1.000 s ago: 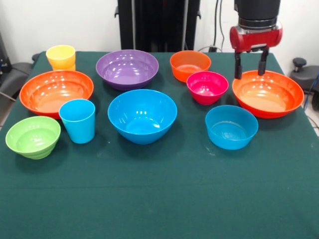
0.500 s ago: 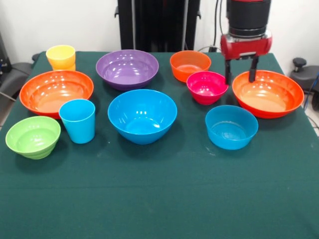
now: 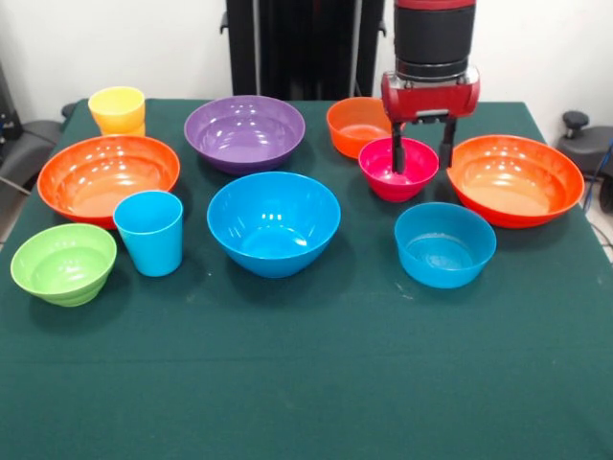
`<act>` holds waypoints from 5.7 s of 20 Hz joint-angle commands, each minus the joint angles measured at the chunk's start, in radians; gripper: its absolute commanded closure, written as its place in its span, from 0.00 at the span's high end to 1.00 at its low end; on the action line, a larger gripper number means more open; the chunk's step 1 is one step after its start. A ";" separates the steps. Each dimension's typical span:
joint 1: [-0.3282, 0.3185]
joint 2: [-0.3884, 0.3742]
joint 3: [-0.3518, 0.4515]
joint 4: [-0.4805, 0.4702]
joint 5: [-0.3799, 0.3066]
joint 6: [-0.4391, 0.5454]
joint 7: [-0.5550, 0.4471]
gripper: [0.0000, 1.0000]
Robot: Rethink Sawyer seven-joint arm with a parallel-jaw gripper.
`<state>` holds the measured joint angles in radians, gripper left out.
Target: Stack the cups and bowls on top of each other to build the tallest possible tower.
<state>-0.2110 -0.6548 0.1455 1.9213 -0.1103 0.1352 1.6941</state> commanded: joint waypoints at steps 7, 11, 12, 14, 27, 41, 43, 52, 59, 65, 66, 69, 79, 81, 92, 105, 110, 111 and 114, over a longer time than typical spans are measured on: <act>-0.060 0.080 0.103 0.006 -0.138 -0.178 0.079 1.00; -0.018 0.083 0.058 0.005 -0.135 -0.215 0.110 1.00; -0.014 0.073 0.054 0.012 -0.132 -0.206 0.113 1.00; -0.017 0.037 0.058 0.033 -0.125 -0.167 0.110 1.00; -0.122 -0.189 0.171 0.163 -0.085 0.020 0.075 1.00; -0.109 -0.291 0.111 0.317 -0.131 -0.055 0.106 1.00; -0.107 -0.277 0.101 0.321 -0.140 -0.079 0.107 1.00; -0.094 -0.088 0.043 0.252 -0.213 -0.258 0.112 1.00; -0.110 -0.064 0.044 0.242 -0.237 -0.276 0.107 1.00; -0.139 -0.015 0.048 0.214 -0.275 -0.301 0.095 1.00; -0.144 -0.001 0.047 0.208 -0.283 -0.309 0.093 1.00; -0.142 0.011 0.042 0.203 -0.291 -0.320 0.097 1.00; -0.117 -0.006 0.022 0.190 -0.308 -0.324 0.104 1.00; -0.116 -0.007 0.025 0.186 -0.306 -0.313 0.105 1.00; -0.089 -0.059 0.025 0.190 -0.268 -0.225 0.104 1.00; -0.064 -0.007 0.014 0.129 -0.247 -0.184 0.096 1.00; -0.079 0.053 0.022 0.092 -0.254 -0.205 0.094 1.00; -0.078 0.061 0.020 0.087 -0.254 -0.208 0.094 1.00; -0.069 0.081 0.012 0.069 -0.253 -0.214 0.094 1.00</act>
<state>-0.2813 -0.6548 0.1216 2.1154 -0.3662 -0.1398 1.6941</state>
